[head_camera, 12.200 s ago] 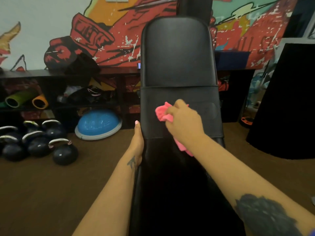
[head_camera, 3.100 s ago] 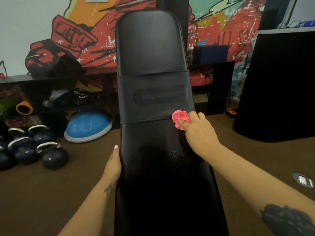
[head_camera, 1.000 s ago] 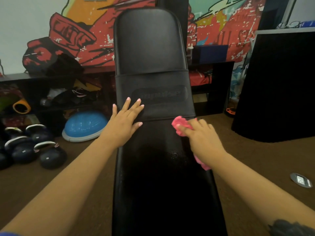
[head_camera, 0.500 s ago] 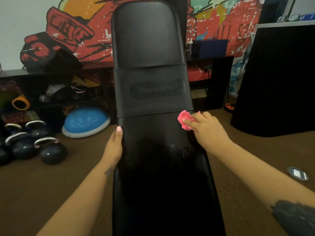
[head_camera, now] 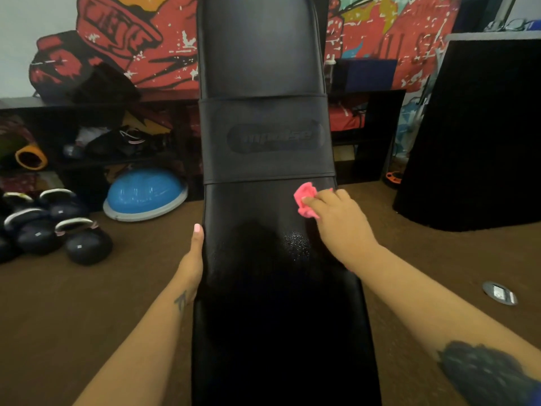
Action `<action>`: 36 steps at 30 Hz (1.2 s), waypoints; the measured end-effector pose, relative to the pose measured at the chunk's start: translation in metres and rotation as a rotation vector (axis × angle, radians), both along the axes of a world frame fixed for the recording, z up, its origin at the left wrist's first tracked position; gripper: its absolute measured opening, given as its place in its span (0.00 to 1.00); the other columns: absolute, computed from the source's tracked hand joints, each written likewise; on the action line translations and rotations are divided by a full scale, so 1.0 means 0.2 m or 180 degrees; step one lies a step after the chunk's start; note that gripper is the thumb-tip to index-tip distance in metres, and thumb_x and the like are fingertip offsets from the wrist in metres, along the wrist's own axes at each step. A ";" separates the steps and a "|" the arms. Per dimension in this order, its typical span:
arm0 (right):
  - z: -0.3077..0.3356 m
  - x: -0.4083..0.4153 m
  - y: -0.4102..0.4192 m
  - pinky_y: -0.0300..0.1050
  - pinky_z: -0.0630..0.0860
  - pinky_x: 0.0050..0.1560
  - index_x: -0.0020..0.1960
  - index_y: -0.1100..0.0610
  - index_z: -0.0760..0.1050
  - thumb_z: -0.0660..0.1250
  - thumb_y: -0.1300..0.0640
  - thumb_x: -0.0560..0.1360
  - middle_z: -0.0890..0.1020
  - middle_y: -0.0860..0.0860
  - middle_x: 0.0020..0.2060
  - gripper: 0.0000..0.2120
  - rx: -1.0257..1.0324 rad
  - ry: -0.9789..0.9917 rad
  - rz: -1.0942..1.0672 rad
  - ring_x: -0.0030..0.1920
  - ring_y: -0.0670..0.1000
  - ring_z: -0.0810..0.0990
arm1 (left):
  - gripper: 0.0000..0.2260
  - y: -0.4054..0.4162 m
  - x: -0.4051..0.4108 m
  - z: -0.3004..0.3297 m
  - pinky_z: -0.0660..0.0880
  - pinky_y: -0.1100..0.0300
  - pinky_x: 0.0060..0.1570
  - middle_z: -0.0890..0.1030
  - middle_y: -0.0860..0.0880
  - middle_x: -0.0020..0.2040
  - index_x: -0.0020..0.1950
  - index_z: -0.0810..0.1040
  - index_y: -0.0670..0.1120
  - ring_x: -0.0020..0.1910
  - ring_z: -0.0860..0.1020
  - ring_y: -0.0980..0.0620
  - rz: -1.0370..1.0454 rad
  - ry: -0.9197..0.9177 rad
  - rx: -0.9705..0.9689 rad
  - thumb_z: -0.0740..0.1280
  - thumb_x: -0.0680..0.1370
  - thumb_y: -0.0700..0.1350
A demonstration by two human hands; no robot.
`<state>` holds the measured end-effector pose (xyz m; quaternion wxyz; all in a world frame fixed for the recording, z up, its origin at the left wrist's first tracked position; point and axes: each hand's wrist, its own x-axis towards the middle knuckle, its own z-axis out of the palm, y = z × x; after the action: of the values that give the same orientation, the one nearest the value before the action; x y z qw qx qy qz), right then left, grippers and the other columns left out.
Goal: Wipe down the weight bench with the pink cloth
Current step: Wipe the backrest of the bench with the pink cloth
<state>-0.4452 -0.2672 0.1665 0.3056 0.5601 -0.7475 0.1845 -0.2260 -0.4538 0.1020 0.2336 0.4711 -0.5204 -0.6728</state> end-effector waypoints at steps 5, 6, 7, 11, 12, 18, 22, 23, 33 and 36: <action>-0.16 0.07 0.14 0.53 0.76 0.38 0.57 0.55 0.78 0.66 0.68 0.66 0.80 0.55 0.50 0.21 0.0445 0.0067 0.0399 0.41 0.58 0.74 | 0.46 0.07 -0.01 0.07 0.65 0.43 0.68 0.78 0.43 0.62 0.65 0.75 0.45 0.62 0.75 0.42 0.0039 -0.0076 -0.0023 0.53 0.63 0.79; -0.16 0.05 0.17 0.53 0.76 0.37 0.55 0.55 0.79 0.64 0.67 0.67 0.80 0.55 0.48 0.19 0.0309 0.0018 0.0349 0.40 0.58 0.74 | 0.44 0.07 -0.01 0.07 0.65 0.43 0.68 0.78 0.43 0.62 0.65 0.75 0.45 0.62 0.75 0.42 0.0040 -0.0096 -0.0014 0.52 0.66 0.78; -0.15 0.03 0.19 0.52 0.76 0.36 0.54 0.55 0.80 0.63 0.66 0.68 0.80 0.56 0.47 0.17 0.0160 -0.0039 0.0257 0.40 0.59 0.74 | 0.44 0.07 -0.02 0.07 0.65 0.43 0.68 0.78 0.42 0.62 0.64 0.75 0.45 0.62 0.75 0.42 0.0049 -0.0108 -0.0027 0.52 0.66 0.78; -0.07 0.03 0.08 0.50 0.76 0.35 0.54 0.59 0.79 0.71 0.71 0.63 0.79 0.58 0.44 0.21 -0.0261 -0.0224 -0.0163 0.40 0.60 0.74 | 0.41 0.08 -0.03 0.08 0.65 0.43 0.68 0.79 0.42 0.61 0.63 0.76 0.44 0.61 0.75 0.42 0.0091 -0.0143 -0.0052 0.51 0.70 0.76; -0.06 0.06 0.05 0.50 0.76 0.35 0.54 0.60 0.79 0.72 0.71 0.62 0.79 0.58 0.44 0.21 -0.0282 -0.0223 -0.0154 0.39 0.60 0.74 | 0.41 0.09 -0.03 0.08 0.65 0.43 0.68 0.78 0.42 0.61 0.63 0.75 0.43 0.61 0.75 0.41 0.0092 -0.0156 -0.0049 0.51 0.71 0.75; -0.14 0.05 0.18 0.52 0.76 0.36 0.55 0.57 0.79 0.70 0.71 0.63 0.80 0.56 0.47 0.21 0.0226 -0.0017 0.0212 0.40 0.59 0.74 | 0.39 0.08 -0.03 0.08 0.65 0.44 0.68 0.77 0.40 0.62 0.64 0.74 0.42 0.62 0.75 0.41 0.0112 -0.0203 -0.0071 0.50 0.73 0.73; -0.03 -0.13 0.13 0.54 0.74 0.39 0.57 0.61 0.77 0.64 0.70 0.67 0.78 0.60 0.47 0.19 -0.0144 -0.0501 -0.0600 0.42 0.62 0.73 | 0.39 0.08 -0.04 0.07 0.65 0.44 0.68 0.76 0.39 0.64 0.65 0.73 0.41 0.63 0.74 0.40 0.0114 -0.0214 -0.0074 0.49 0.74 0.72; 0.01 -0.17 0.09 0.54 0.72 0.40 0.57 0.61 0.76 0.59 0.67 0.70 0.78 0.59 0.49 0.18 -0.0108 -0.0541 -0.0770 0.44 0.61 0.73 | 0.39 0.07 -0.04 0.07 0.65 0.44 0.68 0.76 0.39 0.64 0.66 0.73 0.41 0.63 0.74 0.40 0.0141 -0.0229 -0.0063 0.49 0.74 0.72; 0.03 -0.16 0.09 0.54 0.74 0.40 0.58 0.62 0.77 0.65 0.70 0.70 0.79 0.60 0.48 0.17 -0.0372 -0.0526 -0.0563 0.42 0.62 0.73 | 0.39 0.07 -0.05 0.05 0.64 0.45 0.69 0.75 0.39 0.65 0.67 0.72 0.40 0.64 0.73 0.40 0.0112 -0.0218 -0.0132 0.48 0.74 0.71; 0.05 -0.13 0.01 0.52 0.73 0.37 0.56 0.62 0.78 0.66 0.70 0.68 0.79 0.59 0.46 0.17 -0.0488 -0.0463 -0.0469 0.40 0.61 0.73 | 0.42 0.08 -0.03 0.07 0.64 0.44 0.69 0.77 0.41 0.63 0.64 0.74 0.43 0.62 0.74 0.41 0.0110 -0.0188 -0.0088 0.50 0.69 0.75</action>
<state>-0.4709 -0.2645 0.1762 0.3052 0.4638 -0.7905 0.2583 -0.2330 -0.4386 0.1151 0.2361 0.4965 -0.5281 -0.6472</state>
